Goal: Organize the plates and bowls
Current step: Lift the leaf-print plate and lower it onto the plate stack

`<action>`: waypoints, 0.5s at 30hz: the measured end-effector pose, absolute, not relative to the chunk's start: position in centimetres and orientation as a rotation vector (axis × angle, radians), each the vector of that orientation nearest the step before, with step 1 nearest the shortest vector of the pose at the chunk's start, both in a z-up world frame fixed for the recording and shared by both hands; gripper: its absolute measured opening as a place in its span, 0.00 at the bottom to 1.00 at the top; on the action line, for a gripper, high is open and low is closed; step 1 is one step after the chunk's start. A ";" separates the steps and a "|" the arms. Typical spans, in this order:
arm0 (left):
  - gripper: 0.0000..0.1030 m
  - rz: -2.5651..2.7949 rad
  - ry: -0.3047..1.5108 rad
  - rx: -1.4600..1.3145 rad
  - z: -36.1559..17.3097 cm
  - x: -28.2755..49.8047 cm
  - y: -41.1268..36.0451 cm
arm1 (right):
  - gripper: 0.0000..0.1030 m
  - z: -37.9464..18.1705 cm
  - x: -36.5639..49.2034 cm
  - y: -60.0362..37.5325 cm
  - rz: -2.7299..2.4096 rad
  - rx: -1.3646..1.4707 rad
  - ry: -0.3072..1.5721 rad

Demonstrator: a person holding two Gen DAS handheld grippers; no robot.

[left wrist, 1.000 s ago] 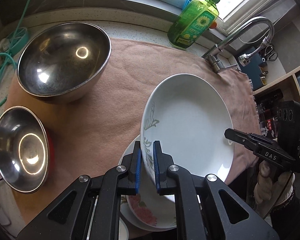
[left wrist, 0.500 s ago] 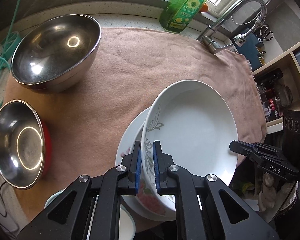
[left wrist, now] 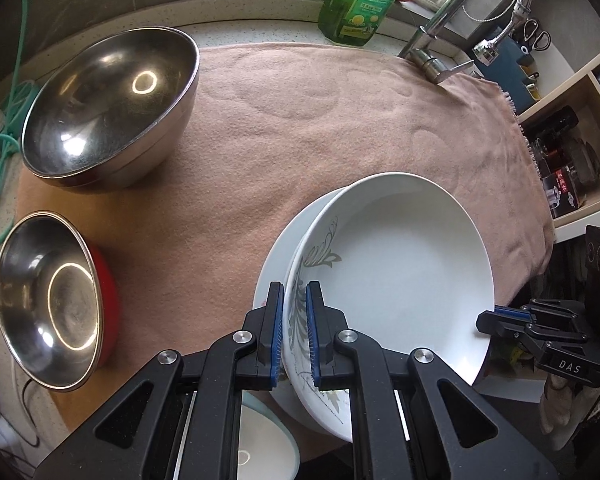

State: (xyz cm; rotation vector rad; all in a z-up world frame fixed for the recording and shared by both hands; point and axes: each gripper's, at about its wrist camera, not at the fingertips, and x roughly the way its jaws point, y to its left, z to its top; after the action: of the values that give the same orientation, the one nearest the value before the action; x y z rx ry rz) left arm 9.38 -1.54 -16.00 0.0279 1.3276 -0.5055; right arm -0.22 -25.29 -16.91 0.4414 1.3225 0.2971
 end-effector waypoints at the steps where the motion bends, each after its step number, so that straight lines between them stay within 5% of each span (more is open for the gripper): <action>1: 0.09 -0.507 1.330 0.038 -16.1 9.3 -1.6 | 0.11 -16.9 -0.3 -25.2 0.297 0.438 1.325; 15: 0.09 -0.495 1.335 0.059 -16.8 9.0 -1.8 | 0.12 -17.2 0.2 -24.6 0.270 0.408 1.346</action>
State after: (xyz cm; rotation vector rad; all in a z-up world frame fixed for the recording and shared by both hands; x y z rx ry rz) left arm 9.03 -1.81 -16.76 0.0589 1.3351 -0.4949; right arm 0.16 -24.64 -17.20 0.4082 1.3464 0.2697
